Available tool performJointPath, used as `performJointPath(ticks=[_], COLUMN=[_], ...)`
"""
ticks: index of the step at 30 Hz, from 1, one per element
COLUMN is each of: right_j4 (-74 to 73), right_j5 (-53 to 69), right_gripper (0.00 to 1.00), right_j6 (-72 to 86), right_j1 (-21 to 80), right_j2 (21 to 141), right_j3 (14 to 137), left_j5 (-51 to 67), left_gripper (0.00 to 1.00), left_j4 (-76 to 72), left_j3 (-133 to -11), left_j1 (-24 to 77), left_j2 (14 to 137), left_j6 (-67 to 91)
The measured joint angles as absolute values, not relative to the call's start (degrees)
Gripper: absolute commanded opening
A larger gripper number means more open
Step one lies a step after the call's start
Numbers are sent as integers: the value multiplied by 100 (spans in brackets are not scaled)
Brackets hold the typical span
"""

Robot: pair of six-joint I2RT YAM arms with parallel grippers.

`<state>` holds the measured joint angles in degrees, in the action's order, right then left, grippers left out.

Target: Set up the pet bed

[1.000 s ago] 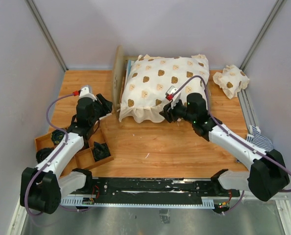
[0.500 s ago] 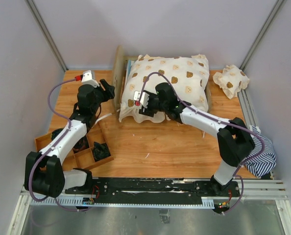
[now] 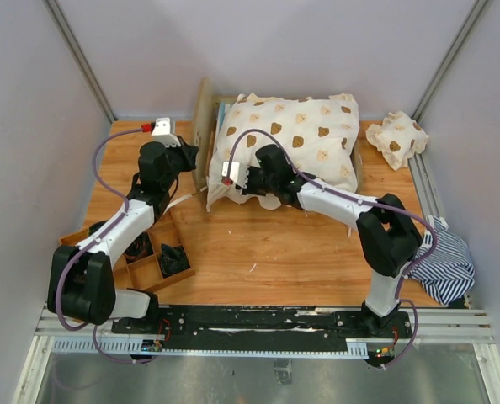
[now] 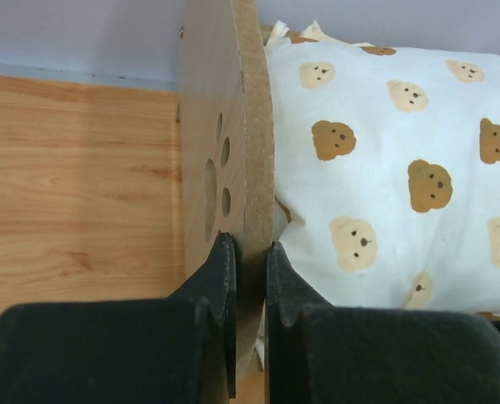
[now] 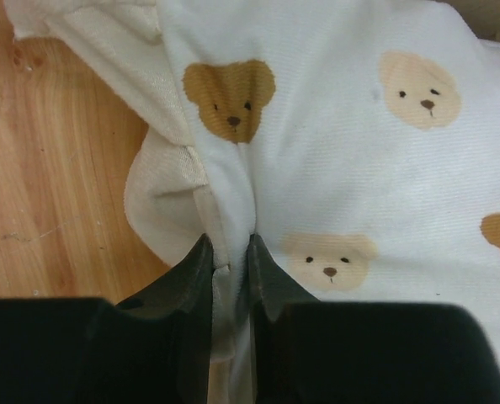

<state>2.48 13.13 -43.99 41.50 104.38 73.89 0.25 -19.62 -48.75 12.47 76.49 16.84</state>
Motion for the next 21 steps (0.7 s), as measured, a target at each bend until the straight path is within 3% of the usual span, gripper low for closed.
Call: performJointPath(ticks=[4, 21], right_j4=[-64, -1632], right_j5=[1643, 3347], right_gripper=[1, 0], right_j6=[-3896, -1863], right_j1=[4023, 3317], right_j2=[10554, 11463], right_j3=[7697, 9317], left_j5=[97, 235], left_gripper=[0, 0], left_j4=[-2119, -2182], left_j3=[-4766, -4718], left_j1=[1243, 1179], left_j2=[7616, 7590], left_j6=[1459, 1223])
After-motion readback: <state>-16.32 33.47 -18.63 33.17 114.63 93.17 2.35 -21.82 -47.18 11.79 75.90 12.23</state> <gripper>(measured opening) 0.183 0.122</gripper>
